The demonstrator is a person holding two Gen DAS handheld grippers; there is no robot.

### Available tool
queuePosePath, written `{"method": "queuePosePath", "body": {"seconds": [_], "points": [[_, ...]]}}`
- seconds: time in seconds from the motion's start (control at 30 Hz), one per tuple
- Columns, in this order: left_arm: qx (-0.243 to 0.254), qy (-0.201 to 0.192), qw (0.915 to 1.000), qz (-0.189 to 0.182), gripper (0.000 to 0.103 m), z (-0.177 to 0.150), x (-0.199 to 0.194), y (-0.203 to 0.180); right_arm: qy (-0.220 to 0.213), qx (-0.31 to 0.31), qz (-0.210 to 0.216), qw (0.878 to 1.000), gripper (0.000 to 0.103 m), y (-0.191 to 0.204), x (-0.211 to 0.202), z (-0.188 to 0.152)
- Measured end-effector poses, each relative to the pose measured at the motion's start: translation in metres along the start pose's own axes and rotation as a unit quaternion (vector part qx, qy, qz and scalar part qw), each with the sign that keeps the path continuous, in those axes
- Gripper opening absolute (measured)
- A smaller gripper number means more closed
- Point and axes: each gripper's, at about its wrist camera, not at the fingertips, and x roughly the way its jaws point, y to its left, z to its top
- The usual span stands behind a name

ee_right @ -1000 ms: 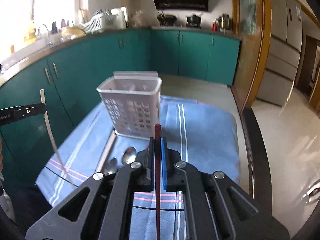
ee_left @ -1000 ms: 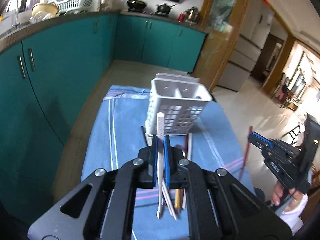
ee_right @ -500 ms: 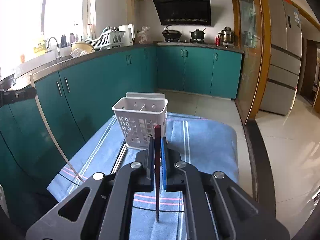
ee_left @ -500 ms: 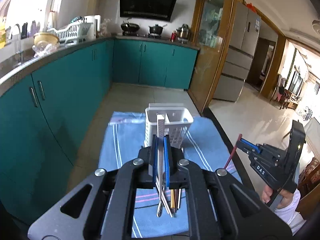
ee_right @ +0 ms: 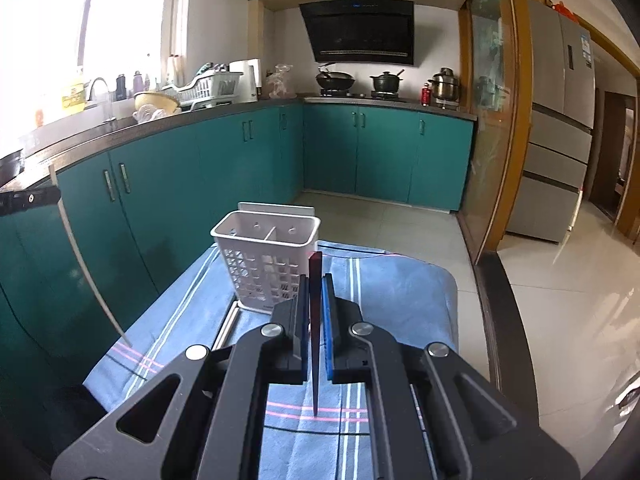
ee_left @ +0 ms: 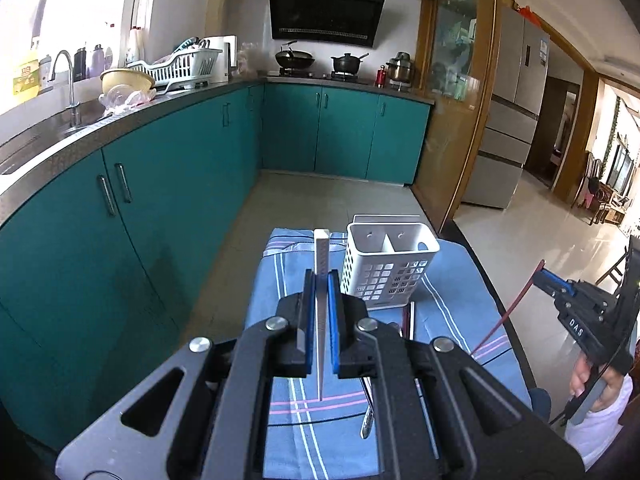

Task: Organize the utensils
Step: 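Lift both held chopsticks and lower them into the white basket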

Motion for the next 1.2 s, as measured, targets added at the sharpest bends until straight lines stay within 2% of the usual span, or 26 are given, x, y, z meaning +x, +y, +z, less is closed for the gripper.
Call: {"method": "queuePosePath", "body": {"seconds": [0.17, 0.3, 0.4, 0.53, 0.7, 0.77, 0.83, 0.9, 0.97, 1.2], "points": [[-0.025, -0.022, 0.9993, -0.017, 0.006, 0.02, 0.011, 0.008, -0.009, 0.018, 0.01, 1.0, 0.007, -0.007, 0.009, 0.02], [-0.04, -0.06, 0.997, -0.028, 0.006, 0.04, 0.022, 0.003, -0.057, 0.018, 0.012, 0.998, 0.007, -0.011, 0.01, 0.048], [-0.061, -0.104, 0.992, -0.037, 0.006, 0.051, 0.04, -0.004, -0.094, 0.029, 0.012, 0.995, 0.007, -0.017, 0.016, 0.067], [-0.115, -0.109, 0.9855, -0.059, 0.006, 0.072, 0.067, -0.001, -0.13, 0.038, 0.003, 0.991, 0.007, -0.019, 0.023, 0.101], [-0.147, -0.158, 0.9754, -0.043, 0.006, 0.097, 0.07, 0.002, -0.192, 0.02, -0.012, 0.981, 0.007, -0.003, 0.02, 0.132], [-0.151, -0.179, 0.9716, -0.033, 0.006, 0.1, 0.076, -0.003, -0.223, 0.014, -0.01, 0.975, 0.007, 0.006, 0.024, 0.136], [-0.158, -0.19, 0.9681, -0.041, 0.006, 0.099, 0.083, -0.006, -0.242, 0.011, -0.007, 0.97, 0.007, 0.012, 0.029, 0.136], [-0.153, -0.193, 0.9687, -0.032, 0.006, 0.099, 0.089, -0.009, -0.245, 0.012, 0.0, 0.969, 0.007, 0.015, 0.034, 0.137], [-0.143, -0.181, 0.9729, -0.022, 0.006, 0.098, 0.103, -0.015, -0.228, 0.015, 0.015, 0.974, 0.007, 0.016, 0.047, 0.136], [-0.118, -0.106, 0.9873, 0.001, 0.006, 0.071, 0.165, -0.028, -0.191, 0.023, 0.015, 0.981, 0.007, 0.015, 0.092, 0.122]]}}
